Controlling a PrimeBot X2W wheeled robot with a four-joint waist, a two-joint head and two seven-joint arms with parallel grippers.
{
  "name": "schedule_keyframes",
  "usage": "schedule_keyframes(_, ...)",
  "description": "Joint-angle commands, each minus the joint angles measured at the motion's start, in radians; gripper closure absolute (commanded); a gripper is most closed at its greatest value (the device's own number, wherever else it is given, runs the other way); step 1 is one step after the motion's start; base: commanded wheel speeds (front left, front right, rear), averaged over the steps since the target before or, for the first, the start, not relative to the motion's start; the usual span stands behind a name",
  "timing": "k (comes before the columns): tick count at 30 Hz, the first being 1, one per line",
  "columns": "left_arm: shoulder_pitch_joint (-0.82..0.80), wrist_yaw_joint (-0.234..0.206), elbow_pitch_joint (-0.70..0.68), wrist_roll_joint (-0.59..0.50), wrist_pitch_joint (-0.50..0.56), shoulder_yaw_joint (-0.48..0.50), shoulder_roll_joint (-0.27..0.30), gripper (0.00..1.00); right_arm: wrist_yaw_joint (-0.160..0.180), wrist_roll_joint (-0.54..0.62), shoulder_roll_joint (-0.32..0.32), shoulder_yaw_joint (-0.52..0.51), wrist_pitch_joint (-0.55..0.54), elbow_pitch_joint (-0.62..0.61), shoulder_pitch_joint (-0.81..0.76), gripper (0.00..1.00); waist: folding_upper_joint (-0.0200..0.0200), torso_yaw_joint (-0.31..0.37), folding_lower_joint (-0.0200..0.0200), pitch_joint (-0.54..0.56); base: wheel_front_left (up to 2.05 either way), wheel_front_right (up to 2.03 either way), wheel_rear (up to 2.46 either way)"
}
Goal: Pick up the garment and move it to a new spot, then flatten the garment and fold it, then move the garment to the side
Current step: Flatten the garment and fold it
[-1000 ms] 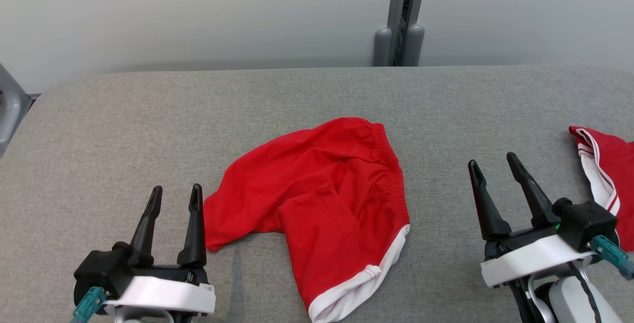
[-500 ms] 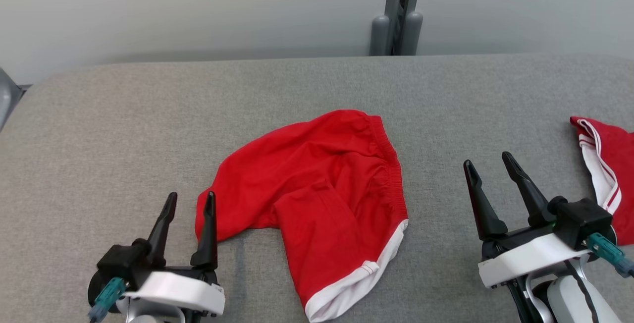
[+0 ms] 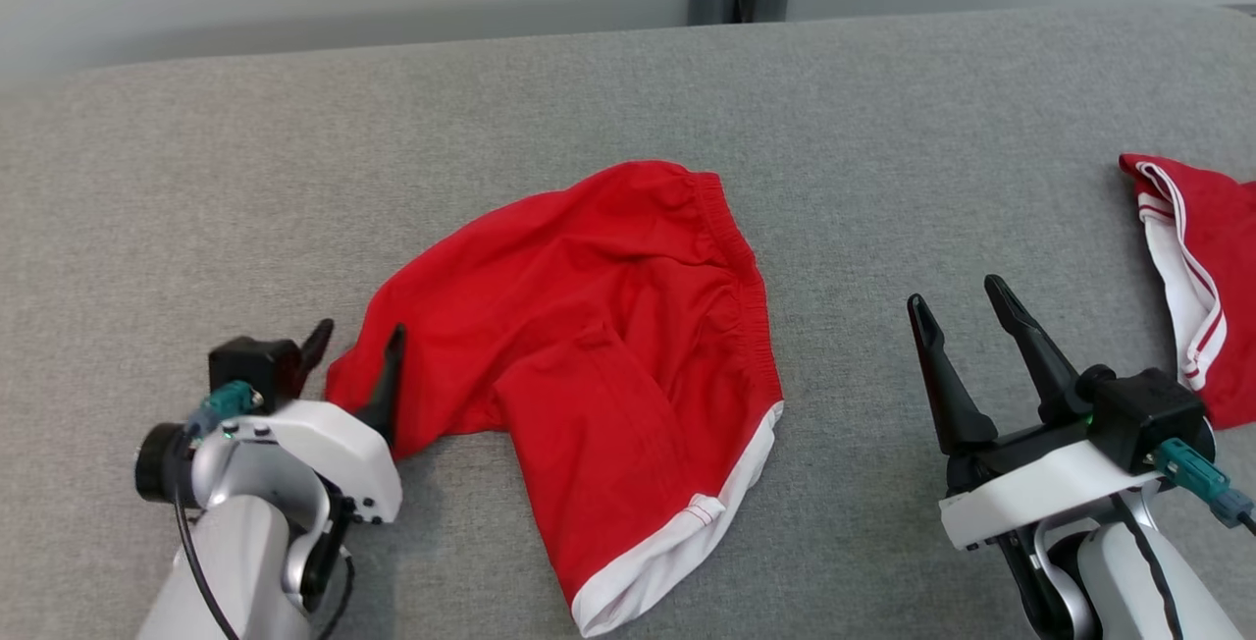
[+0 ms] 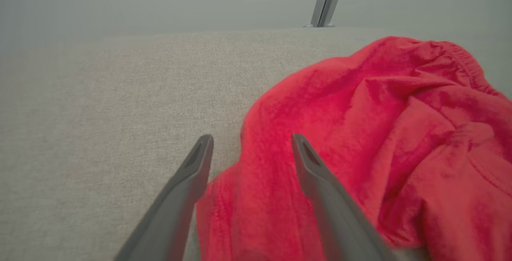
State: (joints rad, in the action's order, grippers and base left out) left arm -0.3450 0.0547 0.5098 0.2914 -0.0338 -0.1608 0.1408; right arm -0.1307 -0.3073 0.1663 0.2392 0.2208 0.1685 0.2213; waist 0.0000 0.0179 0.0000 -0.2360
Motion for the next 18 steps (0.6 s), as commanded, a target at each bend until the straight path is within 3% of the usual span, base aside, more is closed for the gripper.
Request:
schedule_keyframes(1,-0.024,0.005,0.01,0.0,0.011,0.004,0.011,0.0,0.0,0.002,0.004,0.001,0.008,0.0,0.016,0.0,0.0,0.01,0.0,-0.01,0.0,0.0,0.0)
schedule_keyframes(8,-0.08,0.018,0.078,0.029,0.117,0.001,0.029,0.01,0.0,0.006,-0.007,0.001,0.019,0.019,0.022,0.0,0.0,0.026,0.0,-0.023,0.0,0.0,0.0)
schedule_keyframes(9,-0.082,0.024,0.083,0.037,0.129,-0.002,0.028,0.68,0.0,0.005,-0.008,0.0,0.019,0.023,0.023,0.0,0.0,0.027,0.0,-0.023,0.0,0.0,0.0)
schedule_keyframes(10,-0.083,0.028,0.086,0.045,0.136,-0.003,0.03,1.0,0.0,0.006,-0.009,-0.001,0.021,0.025,0.024,0.0,0.0,0.028,0.0,-0.024,0.0,0.0,0.0)
schedule_keyframes(15,-0.099,0.038,0.078,0.056,0.134,-0.008,0.039,1.0,0.0,0.008,-0.012,-0.003,0.027,0.035,0.027,0.0,0.0,0.028,0.0,-0.023,0.0,0.0,0.0)
schedule_keyframes(18,-0.106,0.022,0.061,0.041,0.098,-0.004,0.049,1.0,0.0,0.009,-0.014,0.002,0.029,0.043,0.03,0.0,0.0,0.027,0.0,-0.02,0.0,0.0,0.0)
